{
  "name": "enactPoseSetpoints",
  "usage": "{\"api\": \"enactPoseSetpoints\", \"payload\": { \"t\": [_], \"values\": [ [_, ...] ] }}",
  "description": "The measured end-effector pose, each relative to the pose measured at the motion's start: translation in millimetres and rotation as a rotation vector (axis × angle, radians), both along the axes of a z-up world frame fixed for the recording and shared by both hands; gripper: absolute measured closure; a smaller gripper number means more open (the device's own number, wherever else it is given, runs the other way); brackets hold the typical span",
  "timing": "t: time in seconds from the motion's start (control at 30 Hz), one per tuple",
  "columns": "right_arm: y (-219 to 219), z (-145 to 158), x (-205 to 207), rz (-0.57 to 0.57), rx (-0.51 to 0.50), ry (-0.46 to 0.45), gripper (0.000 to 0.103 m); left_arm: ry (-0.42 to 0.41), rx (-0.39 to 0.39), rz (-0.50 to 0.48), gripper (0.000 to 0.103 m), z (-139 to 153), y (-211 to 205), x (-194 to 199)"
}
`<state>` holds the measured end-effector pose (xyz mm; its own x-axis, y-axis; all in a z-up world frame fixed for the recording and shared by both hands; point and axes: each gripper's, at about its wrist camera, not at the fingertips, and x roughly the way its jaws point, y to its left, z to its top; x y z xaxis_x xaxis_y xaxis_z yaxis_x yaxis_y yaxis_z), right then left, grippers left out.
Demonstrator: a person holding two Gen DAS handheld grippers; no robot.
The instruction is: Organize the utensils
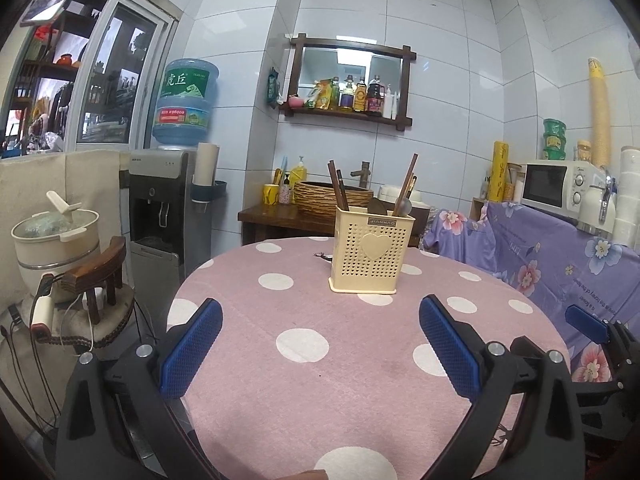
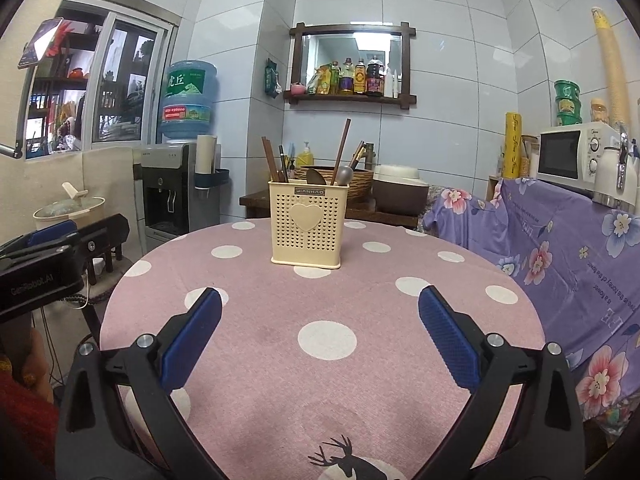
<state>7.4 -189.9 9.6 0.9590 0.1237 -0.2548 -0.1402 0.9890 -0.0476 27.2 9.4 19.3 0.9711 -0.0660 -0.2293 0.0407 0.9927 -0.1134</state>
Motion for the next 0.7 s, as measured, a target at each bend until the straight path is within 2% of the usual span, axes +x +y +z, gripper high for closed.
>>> {"api": "enactPoseSetpoints", "payload": {
  "t": [0.7],
  "values": [
    [-0.9,0.3,-2.3,-0.001,-0.002,-0.016,0.006,-0.009,0.002,-0.005,0.005,1.5,-5.5,-4.8]
  ]
}}
